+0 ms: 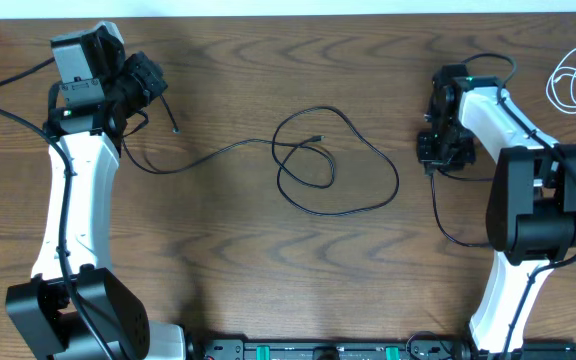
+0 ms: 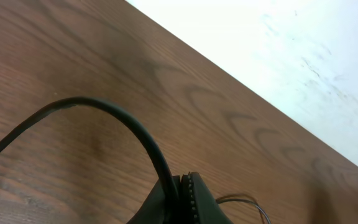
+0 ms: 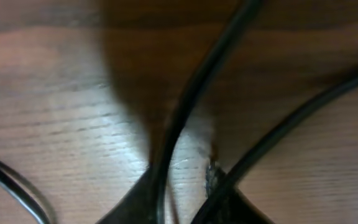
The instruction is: Untangle cables
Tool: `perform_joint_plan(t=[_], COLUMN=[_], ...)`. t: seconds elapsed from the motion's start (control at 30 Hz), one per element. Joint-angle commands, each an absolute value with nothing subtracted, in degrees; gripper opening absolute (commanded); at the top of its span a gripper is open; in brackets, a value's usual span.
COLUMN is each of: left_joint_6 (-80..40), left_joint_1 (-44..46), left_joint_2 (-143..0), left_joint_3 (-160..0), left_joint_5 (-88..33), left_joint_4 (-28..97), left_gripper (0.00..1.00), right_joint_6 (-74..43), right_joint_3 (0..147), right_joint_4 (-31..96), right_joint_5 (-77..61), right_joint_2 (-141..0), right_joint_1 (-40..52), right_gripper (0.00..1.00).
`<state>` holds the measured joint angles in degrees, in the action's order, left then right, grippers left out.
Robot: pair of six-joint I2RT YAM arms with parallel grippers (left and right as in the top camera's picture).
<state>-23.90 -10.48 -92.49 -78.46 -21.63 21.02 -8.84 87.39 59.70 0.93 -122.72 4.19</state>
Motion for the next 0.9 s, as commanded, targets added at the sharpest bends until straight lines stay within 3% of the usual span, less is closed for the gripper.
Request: perform_joint_plan(t=[0.0,0.43,0.87], left_joint_6=[-22.9,-22.9,-23.0], left_joint_1=[-10.5,-10.5,-10.5], left_joint_2=[-93.0,-93.0,-93.0], left_joint_3=[-79.0,-79.0,-79.0], left_joint_5=[-20.0,-20.0,-20.0], left_joint_4=[20.9,20.5,20.5], left_gripper=[0.08,0.08,0.08], right_joint_6=[-12.8,-23.8,-31.3], right_joint_3=[85.4,97.5,97.7], right_joint_4=[58.0,55.2,51.7], right_joint_5=[1.4,14.3,19.2], right_joint_2=[-123.1,-121.4,-121.4], right_joint_1=[5.7,-8.8,-24.3], right_gripper=[0.01,0.01,0.01])
